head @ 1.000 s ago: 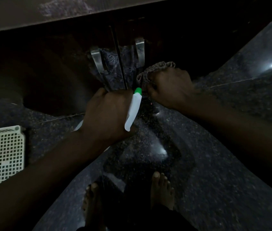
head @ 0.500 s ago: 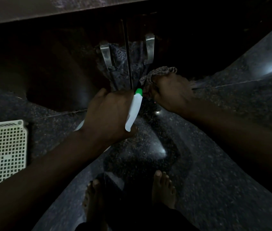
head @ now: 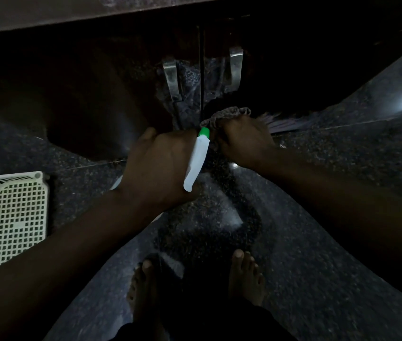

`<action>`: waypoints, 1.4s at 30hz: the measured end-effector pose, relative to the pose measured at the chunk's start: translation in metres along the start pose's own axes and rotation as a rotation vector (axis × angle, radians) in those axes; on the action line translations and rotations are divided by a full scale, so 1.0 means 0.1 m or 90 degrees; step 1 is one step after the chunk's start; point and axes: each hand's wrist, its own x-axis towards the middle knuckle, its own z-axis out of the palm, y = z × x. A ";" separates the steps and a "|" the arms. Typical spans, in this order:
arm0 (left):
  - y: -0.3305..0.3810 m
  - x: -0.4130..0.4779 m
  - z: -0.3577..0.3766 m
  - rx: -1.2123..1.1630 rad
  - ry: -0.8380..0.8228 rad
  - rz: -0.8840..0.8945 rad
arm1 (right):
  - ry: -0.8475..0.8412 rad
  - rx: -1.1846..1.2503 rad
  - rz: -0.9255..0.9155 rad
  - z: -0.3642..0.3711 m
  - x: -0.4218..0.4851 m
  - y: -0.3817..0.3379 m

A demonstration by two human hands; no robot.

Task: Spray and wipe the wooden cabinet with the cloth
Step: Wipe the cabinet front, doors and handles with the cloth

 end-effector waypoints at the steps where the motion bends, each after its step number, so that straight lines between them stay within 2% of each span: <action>1: -0.02 0.00 0.00 -0.001 -0.003 -0.004 | -0.005 -0.004 0.004 0.02 0.00 0.02; 14: -0.25 -0.14 0.25 0.082 -0.019 -0.031 | 0.048 -0.041 -0.010 -0.01 -0.02 0.12; 19: -0.31 -0.24 0.36 0.206 -0.094 -0.007 | 0.042 -0.055 0.002 -0.02 -0.03 0.06; 23: -0.35 -0.27 0.31 0.182 -0.093 -0.008 | 0.077 -0.014 -0.028 -0.17 0.01 -0.12; 29: -0.35 -0.36 0.26 0.090 -0.038 -0.010 | 0.143 0.057 -0.047 -0.29 0.08 -0.37; 31: -0.34 -0.40 0.27 0.086 -0.033 -0.005 | 0.125 0.036 -0.053 -0.20 0.09 -0.33; 35: -0.37 -0.42 0.27 0.073 -0.027 -0.004 | -0.039 -0.009 0.000 0.09 0.14 -0.19; 37: -0.37 -0.40 0.26 0.066 -0.027 -0.007 | -0.068 -0.020 0.007 0.13 0.14 -0.17; 39: -0.36 -0.38 0.24 0.061 -0.011 -0.012 | -0.039 -0.025 -0.008 0.10 0.14 -0.19; 42: -0.39 -0.35 0.21 0.056 0.002 0.000 | 0.073 -0.003 -0.045 -0.04 0.14 -0.32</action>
